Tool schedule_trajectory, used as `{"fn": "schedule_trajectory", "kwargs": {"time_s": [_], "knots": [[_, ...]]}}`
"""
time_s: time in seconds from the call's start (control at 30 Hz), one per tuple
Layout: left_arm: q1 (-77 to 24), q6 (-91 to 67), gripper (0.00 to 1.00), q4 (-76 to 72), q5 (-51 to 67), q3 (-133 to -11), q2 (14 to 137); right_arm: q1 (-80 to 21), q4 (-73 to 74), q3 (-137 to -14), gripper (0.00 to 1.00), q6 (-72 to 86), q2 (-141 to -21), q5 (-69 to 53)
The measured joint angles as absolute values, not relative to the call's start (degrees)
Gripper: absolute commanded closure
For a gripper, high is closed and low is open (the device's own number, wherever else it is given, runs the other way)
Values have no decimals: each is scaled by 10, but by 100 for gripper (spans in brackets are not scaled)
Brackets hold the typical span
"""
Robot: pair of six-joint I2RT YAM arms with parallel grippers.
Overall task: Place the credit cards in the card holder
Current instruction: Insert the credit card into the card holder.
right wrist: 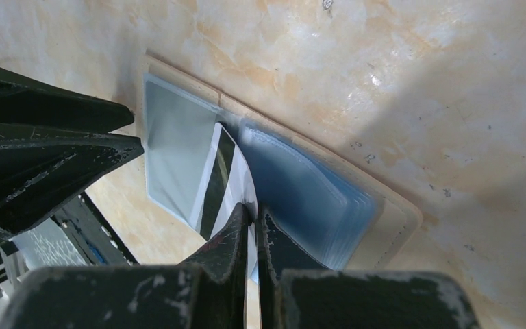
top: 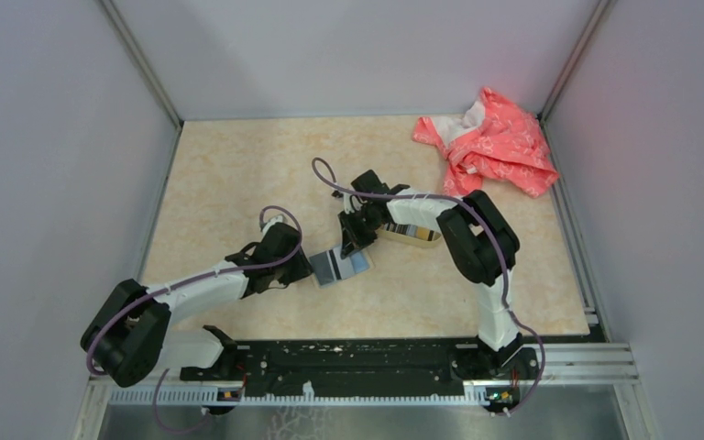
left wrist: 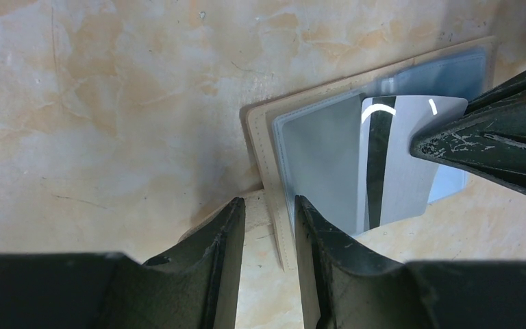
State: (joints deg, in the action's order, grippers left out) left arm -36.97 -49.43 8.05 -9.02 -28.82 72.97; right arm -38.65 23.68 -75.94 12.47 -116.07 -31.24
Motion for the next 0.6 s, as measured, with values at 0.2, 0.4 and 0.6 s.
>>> {"fn": "schedule_trajectory", "kwargs": {"time_s": [0.2,0.4,0.6], "knots": [[-370,-494,60,80,-90,-288,730,-390,239,-767,100,121,-1167,-317],[-370,-494,60,79,-90,-288,730,-392,240,-769,100,122,-1169,-319],[-370,-493,60,79,-90,-290,732,-392,241,-777,95,122,-1176,-329]]}}
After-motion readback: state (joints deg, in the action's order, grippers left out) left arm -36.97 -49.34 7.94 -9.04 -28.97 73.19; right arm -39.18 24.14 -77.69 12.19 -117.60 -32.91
